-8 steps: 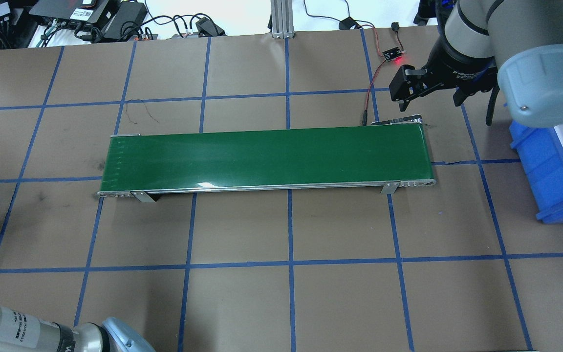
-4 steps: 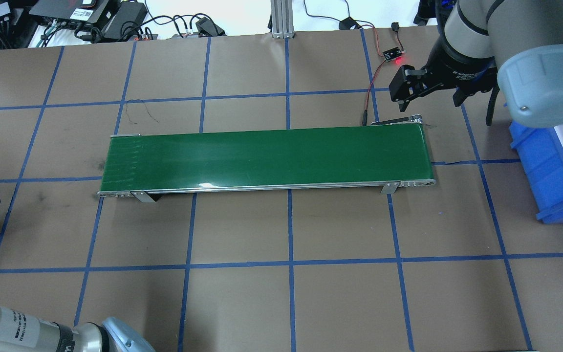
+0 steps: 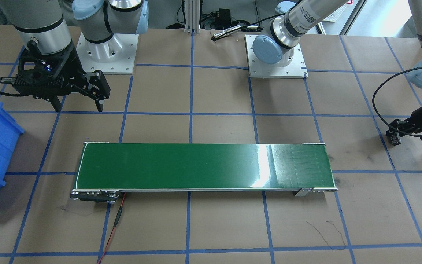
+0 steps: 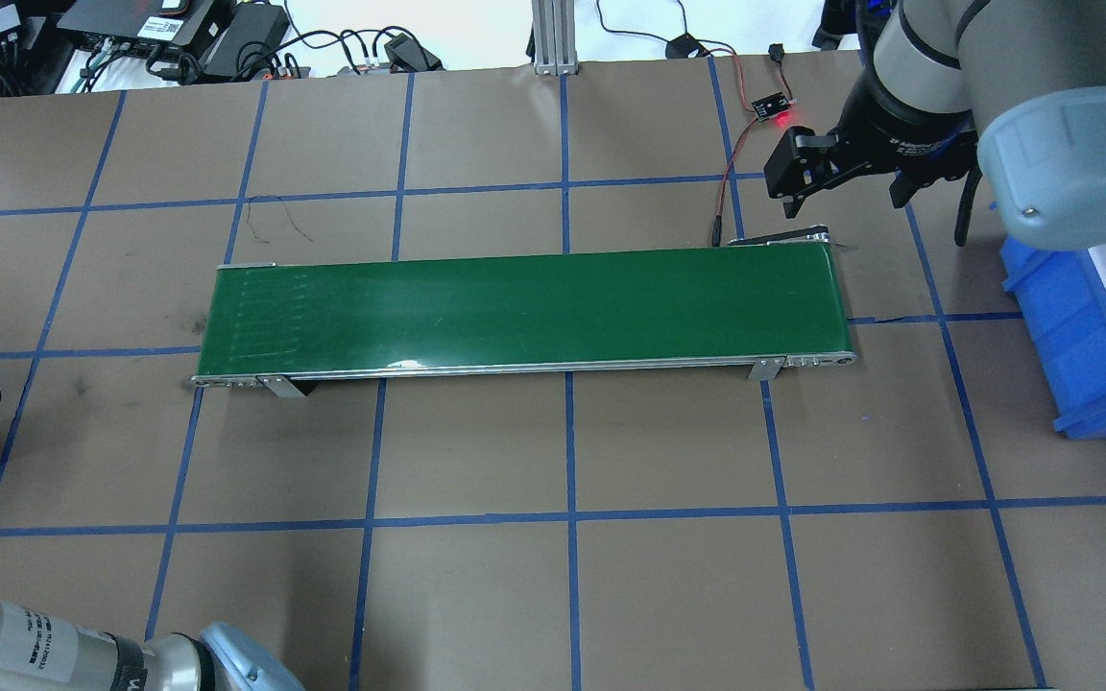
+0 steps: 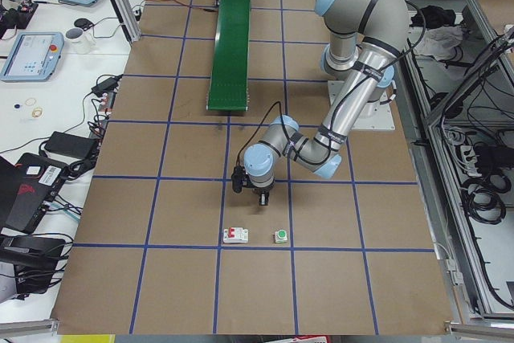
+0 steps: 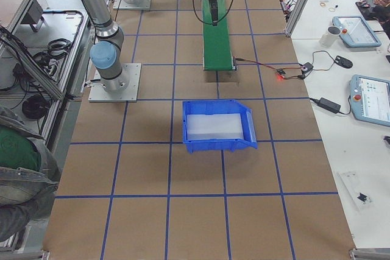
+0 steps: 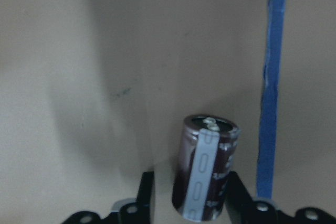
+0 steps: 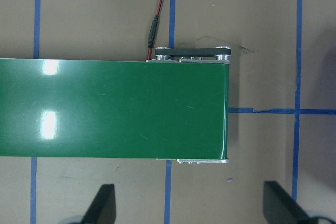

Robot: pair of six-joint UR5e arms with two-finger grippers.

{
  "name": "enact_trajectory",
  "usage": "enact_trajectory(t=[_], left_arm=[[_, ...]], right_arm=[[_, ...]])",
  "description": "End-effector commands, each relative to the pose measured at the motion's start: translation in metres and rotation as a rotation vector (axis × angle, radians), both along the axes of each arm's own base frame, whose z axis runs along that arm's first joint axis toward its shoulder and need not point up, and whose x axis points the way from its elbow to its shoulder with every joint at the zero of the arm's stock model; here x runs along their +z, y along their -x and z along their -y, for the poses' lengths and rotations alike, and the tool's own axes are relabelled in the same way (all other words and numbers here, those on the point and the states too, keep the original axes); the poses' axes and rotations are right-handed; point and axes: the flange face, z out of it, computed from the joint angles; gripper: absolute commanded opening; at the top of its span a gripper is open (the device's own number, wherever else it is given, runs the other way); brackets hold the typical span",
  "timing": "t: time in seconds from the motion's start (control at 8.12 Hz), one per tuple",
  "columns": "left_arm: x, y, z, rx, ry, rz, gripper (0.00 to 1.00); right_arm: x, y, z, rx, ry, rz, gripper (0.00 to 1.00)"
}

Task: Move capacitor from left to right
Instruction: 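Lift the capacitor with the left gripper and carry it toward the conveyor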

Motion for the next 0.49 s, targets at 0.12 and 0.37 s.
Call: enact_trajectory(t=[0.12, 0.37], left_arm=[[0.0002, -0.0015, -0.0023, -0.005, -0.023, 0.015, 0.11], [0.0064, -0.0018, -0.0030, -0.004, -0.024, 0.028, 0.00]], right_arm=[[0.0000, 0.0000, 0.0002, -0.001, 0.002, 0.000, 1.00], [0.0010, 0.0000, 0.0005, -0.001, 0.005, 0.000, 1.00]])
